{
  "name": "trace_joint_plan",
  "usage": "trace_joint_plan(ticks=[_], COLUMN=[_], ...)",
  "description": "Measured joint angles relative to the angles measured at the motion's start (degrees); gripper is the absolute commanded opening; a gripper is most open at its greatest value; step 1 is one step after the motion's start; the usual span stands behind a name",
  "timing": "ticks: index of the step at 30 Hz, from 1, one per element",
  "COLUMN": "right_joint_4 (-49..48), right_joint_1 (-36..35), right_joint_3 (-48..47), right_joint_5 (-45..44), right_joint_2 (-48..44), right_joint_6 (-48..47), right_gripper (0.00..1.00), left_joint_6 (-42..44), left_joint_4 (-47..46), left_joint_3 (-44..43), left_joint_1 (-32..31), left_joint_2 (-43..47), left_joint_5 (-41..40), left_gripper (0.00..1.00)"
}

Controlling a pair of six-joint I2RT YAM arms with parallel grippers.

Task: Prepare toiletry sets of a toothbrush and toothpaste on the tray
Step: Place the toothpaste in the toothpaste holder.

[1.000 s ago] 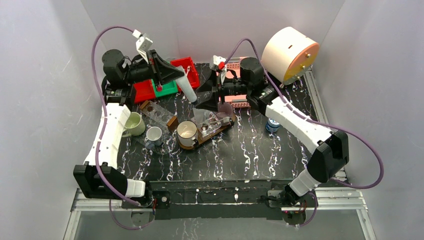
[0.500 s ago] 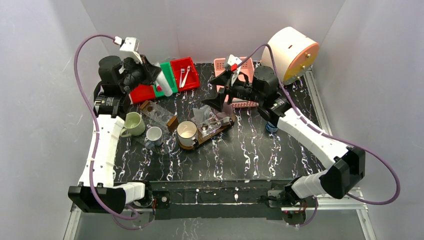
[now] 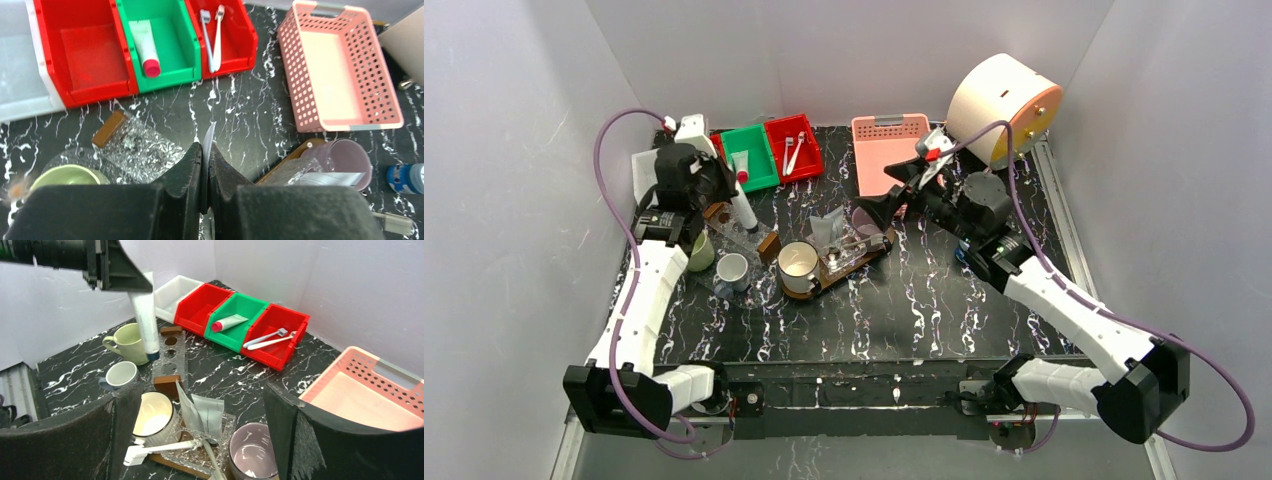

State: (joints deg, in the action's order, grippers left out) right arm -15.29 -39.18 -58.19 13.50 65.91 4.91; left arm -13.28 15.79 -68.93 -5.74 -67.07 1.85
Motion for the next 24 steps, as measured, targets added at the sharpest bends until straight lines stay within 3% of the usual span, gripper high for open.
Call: trace_joint_plan(ticks=[8,24], right_joint_4=[-3.87,-6.34], right_joint_1=[0.00,0.00], right_joint_3=[8.20,9.35], right_joint_5=[-7.87,-14.60], right_joint_2=[-5.68,-7.63], right_joint_6=[0.94,0.31], right_gripper=[0.99,0.99], left_joint_6=[-0.68,-0.68], left_joint_4=[-4.37,-16.37], left_joint_3=[10.10,17.99], left_joint_1=[-3.87,-10.58], left_joint_2=[2.49,2.95], left_joint_5=[-8.57,-21.75], left_gripper=[0.00,0.00])
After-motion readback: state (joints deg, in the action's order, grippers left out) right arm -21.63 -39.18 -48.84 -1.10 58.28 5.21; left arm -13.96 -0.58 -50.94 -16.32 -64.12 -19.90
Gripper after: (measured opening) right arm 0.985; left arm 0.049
